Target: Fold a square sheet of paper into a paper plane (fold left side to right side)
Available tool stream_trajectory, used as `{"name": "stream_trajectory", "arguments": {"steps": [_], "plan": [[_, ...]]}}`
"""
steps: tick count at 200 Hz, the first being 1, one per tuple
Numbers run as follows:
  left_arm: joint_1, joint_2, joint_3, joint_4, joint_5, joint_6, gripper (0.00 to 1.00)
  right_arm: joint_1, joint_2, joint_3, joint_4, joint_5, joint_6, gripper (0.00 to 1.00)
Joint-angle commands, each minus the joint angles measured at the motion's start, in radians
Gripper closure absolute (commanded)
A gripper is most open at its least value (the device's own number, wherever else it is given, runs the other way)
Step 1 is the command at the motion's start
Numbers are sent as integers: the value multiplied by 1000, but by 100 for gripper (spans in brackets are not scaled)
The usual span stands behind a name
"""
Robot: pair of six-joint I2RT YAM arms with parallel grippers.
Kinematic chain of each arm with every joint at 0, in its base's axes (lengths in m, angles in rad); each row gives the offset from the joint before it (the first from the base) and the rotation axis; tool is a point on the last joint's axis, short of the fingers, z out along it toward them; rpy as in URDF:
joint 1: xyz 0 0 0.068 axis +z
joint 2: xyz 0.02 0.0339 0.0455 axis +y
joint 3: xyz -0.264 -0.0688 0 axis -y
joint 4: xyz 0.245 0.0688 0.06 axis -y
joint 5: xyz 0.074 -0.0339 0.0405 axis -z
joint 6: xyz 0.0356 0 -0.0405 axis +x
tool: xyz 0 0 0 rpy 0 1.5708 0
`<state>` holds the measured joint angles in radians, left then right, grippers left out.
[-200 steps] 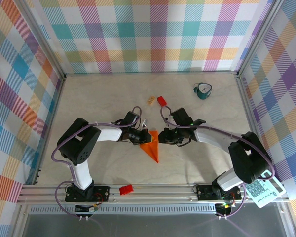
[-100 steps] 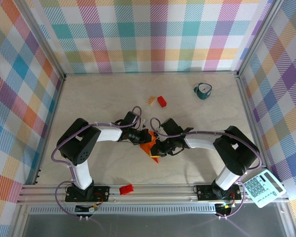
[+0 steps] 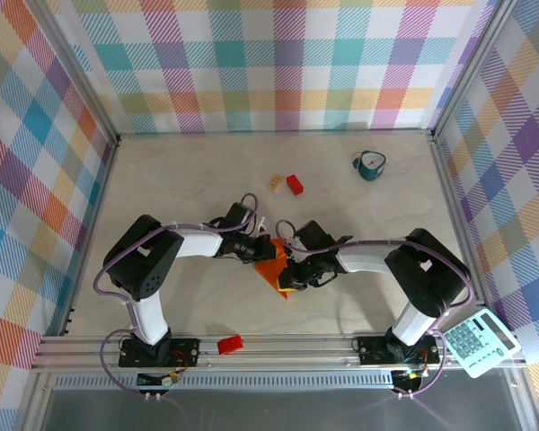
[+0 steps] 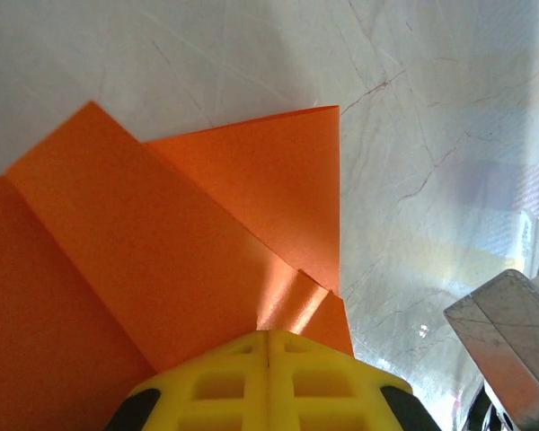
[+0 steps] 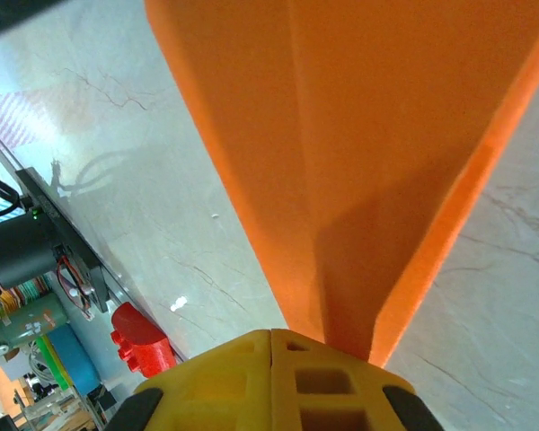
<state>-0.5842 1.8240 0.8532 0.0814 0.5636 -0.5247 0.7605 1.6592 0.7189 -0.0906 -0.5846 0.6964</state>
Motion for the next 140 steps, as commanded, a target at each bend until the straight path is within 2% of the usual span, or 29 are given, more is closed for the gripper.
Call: {"name": "stream_trajectory", "arguments": {"steps": [1,140], "plan": [[6,13,-34,-84,-91,26,100,9,8,-16,-24,11,-5,96],[6,16,-27,-93,-96,30,100,32,12,-50,-4,-4,15,96]]}}
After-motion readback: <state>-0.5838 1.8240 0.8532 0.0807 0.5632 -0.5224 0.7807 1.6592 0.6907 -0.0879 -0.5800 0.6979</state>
